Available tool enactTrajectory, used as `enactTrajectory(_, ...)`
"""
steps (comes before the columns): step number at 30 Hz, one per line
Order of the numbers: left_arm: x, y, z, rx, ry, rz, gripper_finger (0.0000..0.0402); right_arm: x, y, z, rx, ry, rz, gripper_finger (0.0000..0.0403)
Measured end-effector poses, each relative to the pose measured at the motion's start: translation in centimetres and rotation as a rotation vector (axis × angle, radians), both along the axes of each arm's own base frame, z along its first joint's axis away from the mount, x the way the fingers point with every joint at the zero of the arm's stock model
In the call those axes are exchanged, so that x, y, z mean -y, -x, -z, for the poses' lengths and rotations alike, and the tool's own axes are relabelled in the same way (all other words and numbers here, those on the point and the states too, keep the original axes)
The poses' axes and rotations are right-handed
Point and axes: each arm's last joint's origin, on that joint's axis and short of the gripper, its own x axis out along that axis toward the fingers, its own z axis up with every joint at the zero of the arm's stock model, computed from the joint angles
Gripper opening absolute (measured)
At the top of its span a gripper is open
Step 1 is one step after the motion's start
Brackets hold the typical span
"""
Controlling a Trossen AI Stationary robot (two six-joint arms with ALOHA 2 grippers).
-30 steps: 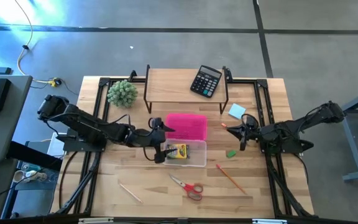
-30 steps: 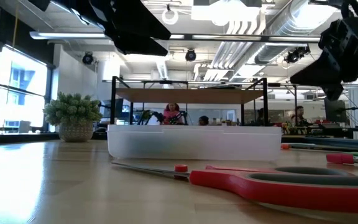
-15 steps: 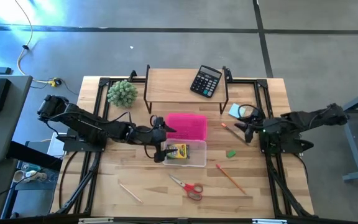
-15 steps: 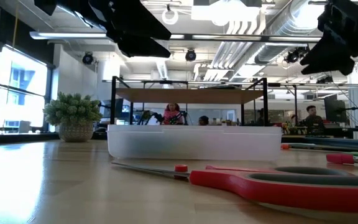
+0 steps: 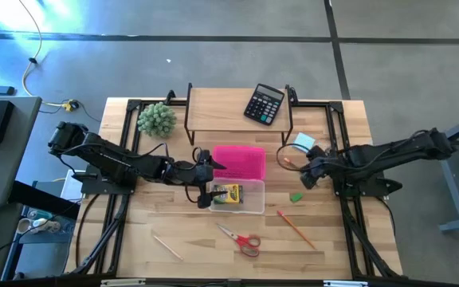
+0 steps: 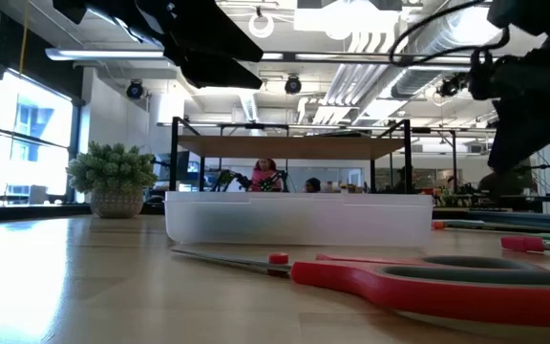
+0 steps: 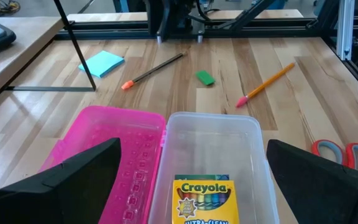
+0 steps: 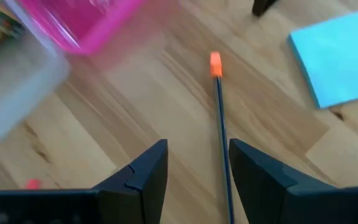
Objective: Pack school essentials
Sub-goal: Put the black pencil into the pink supply box
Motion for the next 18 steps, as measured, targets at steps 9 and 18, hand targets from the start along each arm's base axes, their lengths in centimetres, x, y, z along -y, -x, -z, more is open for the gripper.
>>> enactTrajectory(9, 0.0, 0.0, 0.0, 0.005, 0.023, -0.011, 0.0392, -0.3, -1.9, 2.2, -0.156, 0.003, 0.011, 0.0161)
enactTrajectory(18, 0.0, 0.0, 0.0, 0.005, 0.023, -0.011, 0.0392, 0.1, -3.2, 4.0, -0.26, 0.01, 0.007, 0.0161)
